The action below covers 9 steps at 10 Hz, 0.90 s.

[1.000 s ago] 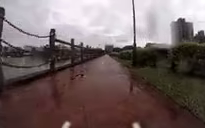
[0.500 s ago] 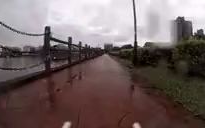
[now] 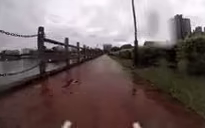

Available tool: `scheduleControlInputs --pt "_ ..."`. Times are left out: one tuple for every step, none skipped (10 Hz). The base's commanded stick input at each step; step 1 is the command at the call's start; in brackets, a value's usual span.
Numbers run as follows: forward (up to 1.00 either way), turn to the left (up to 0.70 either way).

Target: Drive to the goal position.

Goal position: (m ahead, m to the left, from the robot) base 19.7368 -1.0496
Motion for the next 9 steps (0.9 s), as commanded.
scheduleControlInputs --pt "0.5 0.0" --pt "0.5 0.0" --pt "0.5 0.0" --pt "0.5 0.0" --pt "0.5 0.0" --pt "0.5 0.0" --pt "0.5 0.0" --pt "0.5 0.0" --pt "0.5 0.0"
